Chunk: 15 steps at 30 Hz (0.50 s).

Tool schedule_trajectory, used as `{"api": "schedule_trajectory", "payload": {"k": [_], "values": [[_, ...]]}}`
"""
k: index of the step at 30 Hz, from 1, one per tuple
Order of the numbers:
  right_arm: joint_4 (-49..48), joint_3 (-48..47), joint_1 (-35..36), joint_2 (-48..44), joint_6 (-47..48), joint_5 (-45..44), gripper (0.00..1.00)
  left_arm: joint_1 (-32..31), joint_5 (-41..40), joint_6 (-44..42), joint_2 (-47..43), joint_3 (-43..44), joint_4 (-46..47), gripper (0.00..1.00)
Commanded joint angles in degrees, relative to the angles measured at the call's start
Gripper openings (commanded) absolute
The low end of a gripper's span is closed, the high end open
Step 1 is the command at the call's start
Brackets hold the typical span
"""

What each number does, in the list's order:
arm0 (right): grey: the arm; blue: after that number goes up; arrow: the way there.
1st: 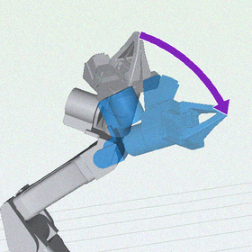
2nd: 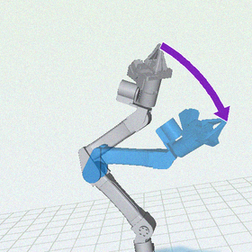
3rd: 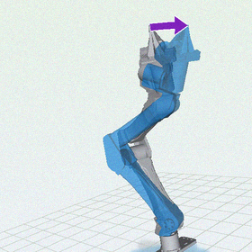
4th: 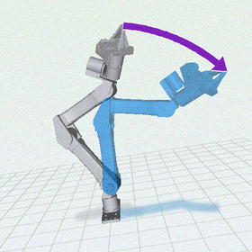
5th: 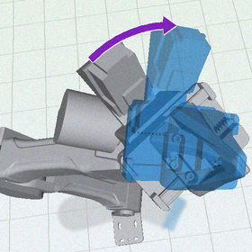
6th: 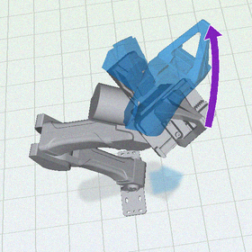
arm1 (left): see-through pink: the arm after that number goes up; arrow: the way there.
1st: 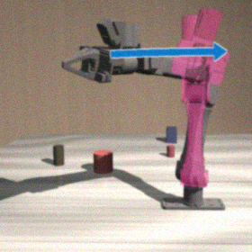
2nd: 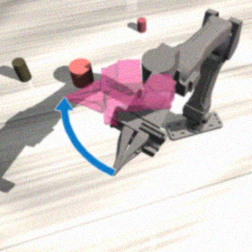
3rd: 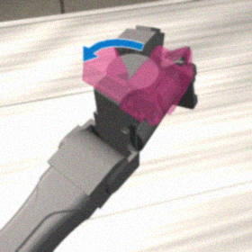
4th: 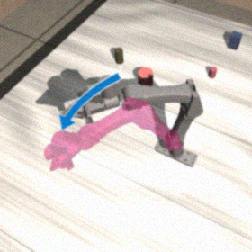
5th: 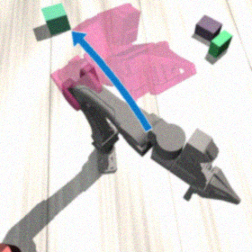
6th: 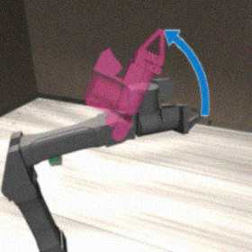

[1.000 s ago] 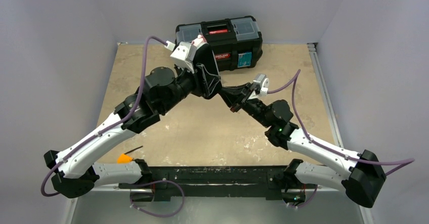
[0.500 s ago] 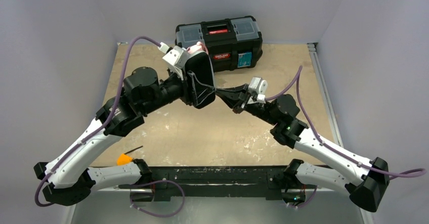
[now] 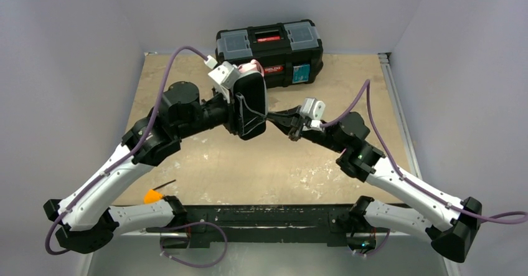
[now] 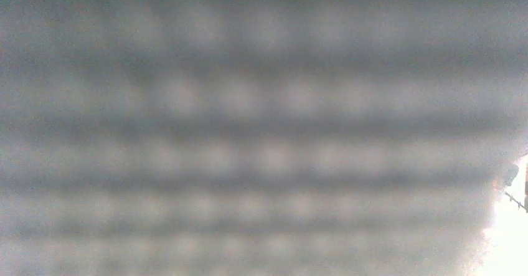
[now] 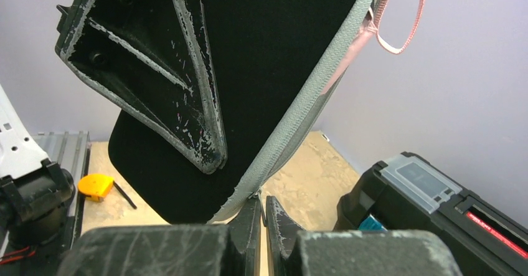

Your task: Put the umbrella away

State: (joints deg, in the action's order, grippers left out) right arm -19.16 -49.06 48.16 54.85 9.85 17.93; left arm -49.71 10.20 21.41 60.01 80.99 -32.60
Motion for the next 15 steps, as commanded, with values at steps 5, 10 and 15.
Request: {"api": "schedule_trajectory", "payload": {"k": [5, 10, 15], "values": [[-5.28, -7.83, -2.2, 0.11, 5.76, -15.35, 0.0, -1.77, 14.91, 1.88, 0.72, -1.46, -7.95, 0.0], [-5.94, -11.28, -2.24, 0.71, 3.84, -17.4, 0.0, -1.72, 12.56, 1.44, 0.49, -3.36, -10.21, 0.0], [-7.35, -11.88, -2.28, 0.17, 5.17, -12.86, 0.0, -1.7, 10.23, 2.61, 0.75, -5.13, -9.96, 0.0]]}}
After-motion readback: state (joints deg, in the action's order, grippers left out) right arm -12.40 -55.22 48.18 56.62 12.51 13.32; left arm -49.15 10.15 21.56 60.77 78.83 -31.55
